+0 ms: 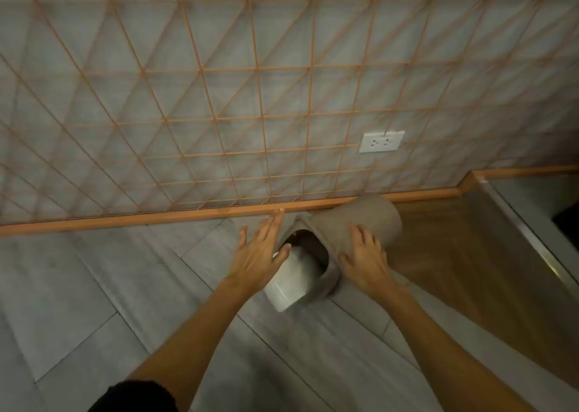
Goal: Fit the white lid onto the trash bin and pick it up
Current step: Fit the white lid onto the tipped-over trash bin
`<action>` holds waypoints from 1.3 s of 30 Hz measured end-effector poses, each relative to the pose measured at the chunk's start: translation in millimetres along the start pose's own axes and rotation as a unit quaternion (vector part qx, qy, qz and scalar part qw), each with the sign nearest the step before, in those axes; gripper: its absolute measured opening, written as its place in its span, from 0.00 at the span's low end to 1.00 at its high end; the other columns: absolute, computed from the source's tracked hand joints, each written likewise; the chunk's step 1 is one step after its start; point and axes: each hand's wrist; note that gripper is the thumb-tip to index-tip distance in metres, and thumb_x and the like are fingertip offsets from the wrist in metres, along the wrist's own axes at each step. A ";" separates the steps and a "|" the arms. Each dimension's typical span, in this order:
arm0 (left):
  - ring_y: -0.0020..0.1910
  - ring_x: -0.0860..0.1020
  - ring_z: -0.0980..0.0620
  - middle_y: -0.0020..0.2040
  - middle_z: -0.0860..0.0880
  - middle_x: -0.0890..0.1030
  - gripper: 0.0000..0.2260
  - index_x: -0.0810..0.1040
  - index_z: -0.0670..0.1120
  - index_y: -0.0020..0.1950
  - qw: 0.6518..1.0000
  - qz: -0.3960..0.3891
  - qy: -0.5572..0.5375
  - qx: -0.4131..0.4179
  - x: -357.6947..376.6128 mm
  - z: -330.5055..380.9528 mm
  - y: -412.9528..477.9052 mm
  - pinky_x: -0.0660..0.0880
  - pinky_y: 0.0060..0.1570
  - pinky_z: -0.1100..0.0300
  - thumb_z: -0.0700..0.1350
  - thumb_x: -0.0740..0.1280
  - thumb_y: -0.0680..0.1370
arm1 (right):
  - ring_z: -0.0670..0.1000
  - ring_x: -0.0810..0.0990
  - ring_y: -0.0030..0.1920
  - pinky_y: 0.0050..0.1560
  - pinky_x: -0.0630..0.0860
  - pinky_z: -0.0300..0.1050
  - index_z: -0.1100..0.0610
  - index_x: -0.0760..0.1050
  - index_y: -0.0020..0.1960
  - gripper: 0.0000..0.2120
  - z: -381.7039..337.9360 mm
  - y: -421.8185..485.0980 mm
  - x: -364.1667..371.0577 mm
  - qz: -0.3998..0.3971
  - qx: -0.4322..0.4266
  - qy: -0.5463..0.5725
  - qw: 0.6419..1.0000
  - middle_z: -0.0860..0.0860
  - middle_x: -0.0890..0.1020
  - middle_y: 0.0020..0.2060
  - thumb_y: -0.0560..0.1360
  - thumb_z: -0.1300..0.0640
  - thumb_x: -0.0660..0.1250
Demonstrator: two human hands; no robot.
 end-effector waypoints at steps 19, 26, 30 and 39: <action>0.76 0.59 0.40 0.80 0.45 0.55 0.33 0.44 0.49 0.79 0.965 -0.002 -0.207 -0.162 141.6 -21.4 54.9 0.53 0.72 0.34 0.55 0.58 0.81 | 0.67 0.62 0.70 0.67 0.65 0.65 0.45 0.40 0.77 0.54 52.8 10.7 139.2 0.061 0.126 0.232 0.963 0.58 0.55 0.74 0.66 0.43 0.75; 0.71 0.65 0.35 0.74 0.39 0.65 0.28 0.52 0.48 0.78 0.957 -0.005 -0.197 -0.213 156.4 -26.0 67.7 0.55 0.70 0.35 0.56 0.55 0.82 | 0.64 0.69 0.63 0.62 0.71 0.52 0.43 0.37 0.77 0.60 53.9 14.6 155.1 0.081 0.094 0.333 0.935 0.61 0.55 0.70 0.64 0.53 0.80; 0.69 0.67 0.35 0.74 0.41 0.65 0.29 0.56 0.48 0.77 0.948 0.000 -0.222 -0.229 158.3 -21.3 68.1 0.55 0.71 0.35 0.59 0.58 0.79 | 0.61 0.68 0.61 0.58 0.69 0.47 0.44 0.36 0.77 0.59 54.2 16.0 153.8 0.067 0.088 0.356 0.928 0.61 0.56 0.69 0.65 0.56 0.79; 0.68 0.67 0.37 0.72 0.44 0.64 0.27 0.61 0.51 0.74 0.937 0.020 -0.266 -0.227 131.5 -14.9 54.5 0.50 0.72 0.35 0.61 0.59 0.78 | 0.63 0.65 0.66 0.62 0.73 0.60 0.41 0.41 0.75 0.53 55.0 26.3 105.5 0.051 0.045 0.318 0.946 0.57 0.58 0.69 0.66 0.50 0.77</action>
Point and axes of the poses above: each hand's wrist, its own y-axis towards the middle knuckle, its own x-axis out of the palm, z = x × y
